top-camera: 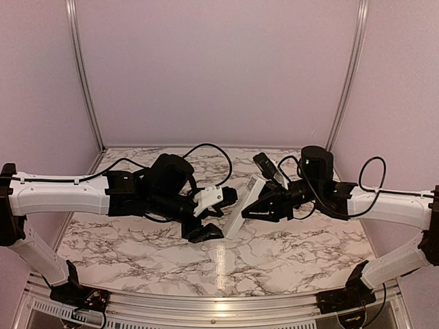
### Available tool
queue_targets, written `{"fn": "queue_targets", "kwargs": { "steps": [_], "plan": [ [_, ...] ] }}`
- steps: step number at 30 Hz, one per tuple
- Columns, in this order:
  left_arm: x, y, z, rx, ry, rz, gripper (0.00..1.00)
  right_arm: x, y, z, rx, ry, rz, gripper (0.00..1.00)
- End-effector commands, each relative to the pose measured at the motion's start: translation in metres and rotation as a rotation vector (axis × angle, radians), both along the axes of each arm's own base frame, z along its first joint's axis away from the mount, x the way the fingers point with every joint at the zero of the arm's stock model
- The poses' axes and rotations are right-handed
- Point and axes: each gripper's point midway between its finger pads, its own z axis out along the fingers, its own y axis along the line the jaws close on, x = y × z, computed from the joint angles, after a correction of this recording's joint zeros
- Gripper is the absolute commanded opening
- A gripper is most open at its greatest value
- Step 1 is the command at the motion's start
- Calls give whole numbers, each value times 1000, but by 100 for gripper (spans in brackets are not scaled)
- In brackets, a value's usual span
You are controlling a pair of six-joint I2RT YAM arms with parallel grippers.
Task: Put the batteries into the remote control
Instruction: Place the remote control at the center of the board.
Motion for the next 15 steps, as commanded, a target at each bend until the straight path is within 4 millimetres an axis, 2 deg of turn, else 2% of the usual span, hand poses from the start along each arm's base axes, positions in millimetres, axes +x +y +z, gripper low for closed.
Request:
{"fn": "queue_targets", "kwargs": {
  "steps": [1, 6, 10, 12, 15],
  "plan": [
    [0, -21, 43, -145, 15, -1, 64, 4, 8, -3, -29, -21, -29, 0],
    [-4, -24, 46, -166, 62, -5, 66, 11, 9, -6, -59, -38, -66, 0],
    [9, -5, 34, -160, 122, 63, 71, 27, 9, -10, -119, -43, -143, 0],
    [20, 10, 33, -180, 147, 120, 78, 36, 7, -19, -180, -36, -186, 0],
    [36, 36, 36, -238, 172, 211, 97, 51, 4, -32, -276, -28, -258, 0]
  ]
}}
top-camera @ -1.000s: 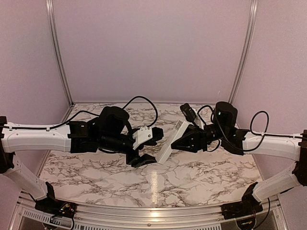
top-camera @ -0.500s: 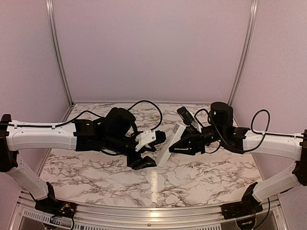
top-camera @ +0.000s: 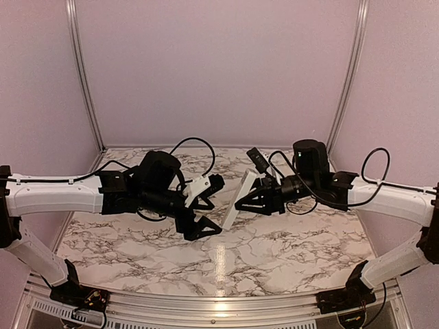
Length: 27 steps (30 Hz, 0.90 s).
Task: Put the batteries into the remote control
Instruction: Place the remote control at the center of the board.
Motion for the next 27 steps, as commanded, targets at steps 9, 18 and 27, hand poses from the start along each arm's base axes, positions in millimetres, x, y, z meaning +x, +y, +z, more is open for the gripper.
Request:
{"fn": "queue_targets", "kwargs": {
  "steps": [9, 18, 27],
  "plan": [
    [71, 87, 26, -203, 69, 514, 99, 58, -20, -79, -551, 99, -278, 0],
    [95, 119, 10, -173, 83, 690, 99, 66, -32, -122, -905, 104, -333, 0],
    [98, 139, 5, -177, 60, 757, 99, 73, -31, -167, -1175, 65, -329, 0]
  ]
}}
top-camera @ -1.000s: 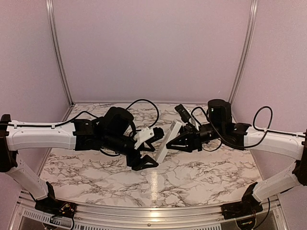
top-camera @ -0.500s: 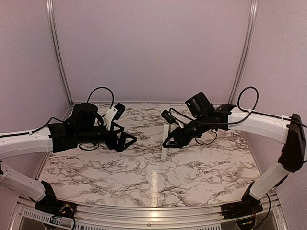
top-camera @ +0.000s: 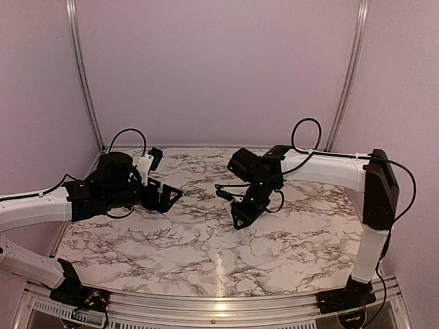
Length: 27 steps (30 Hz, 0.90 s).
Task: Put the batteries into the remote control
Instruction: Place the remote control at the center of the board.
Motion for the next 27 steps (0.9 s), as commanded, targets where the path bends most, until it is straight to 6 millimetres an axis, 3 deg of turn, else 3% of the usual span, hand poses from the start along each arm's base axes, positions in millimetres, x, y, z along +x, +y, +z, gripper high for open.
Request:
{"fn": "queue_targets", "kwargs": {
  "steps": [1, 12, 27],
  "plan": [
    [1, 13, 2, -11, -16, 49, 99, 5, -11, -14, -166, -18, -3, 0],
    [-7, 24, -2, -33, -19, 65, 99, 16, 10, -53, -365, -41, 45, 0],
    [2, 34, -3, 17, -23, 131, 99, 26, 29, -96, -420, -18, 50, 0]
  ]
}}
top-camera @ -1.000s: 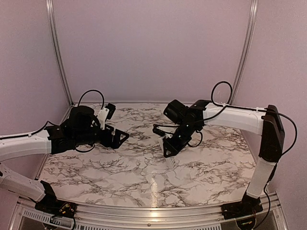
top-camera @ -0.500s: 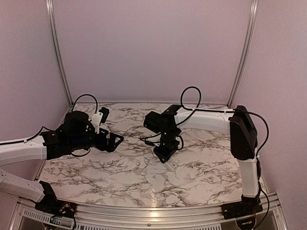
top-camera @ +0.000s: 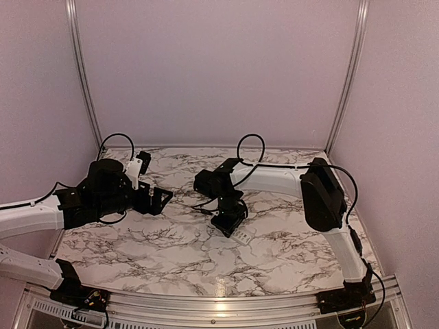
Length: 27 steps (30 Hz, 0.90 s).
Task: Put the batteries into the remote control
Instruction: Place the remote control at the center of the board, then reset both arms
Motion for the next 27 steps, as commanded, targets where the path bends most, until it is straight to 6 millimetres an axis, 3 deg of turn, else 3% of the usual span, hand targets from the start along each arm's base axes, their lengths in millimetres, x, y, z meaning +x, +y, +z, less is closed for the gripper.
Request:
{"fn": "queue_targets", "kwargs": {
  "steps": [1, 3, 6, 14, 18, 22, 25, 27],
  "plan": [
    [7, 3, 1, 25, 7, 29, 99, 1, 5, -18, -20, -6, -3, 0],
    [9, 2, 0, 29, 15, 30, 99, 2, 5, -21, -18, -5, -3, 0],
    [11, -1, 2, 31, 20, 30, 99, 0, 10, -24, 4, 7, -2, 10],
    [15, -1, 6, 36, 34, 38, 99, 3, 27, -12, 95, -7, 15, 56],
    [16, -4, 15, 16, 38, 26, 99, 1, 45, 4, 204, 4, 25, 68],
    [23, 0, 23, -18, 53, 50, 99, 9, 60, 32, 333, -8, 17, 73],
    [33, 6, 29, -52, 68, 85, 99, 21, 62, 56, 443, -23, -11, 76],
    [41, 11, 39, -89, 74, 102, 99, 37, 53, 70, 504, -47, -50, 79]
  ]
}}
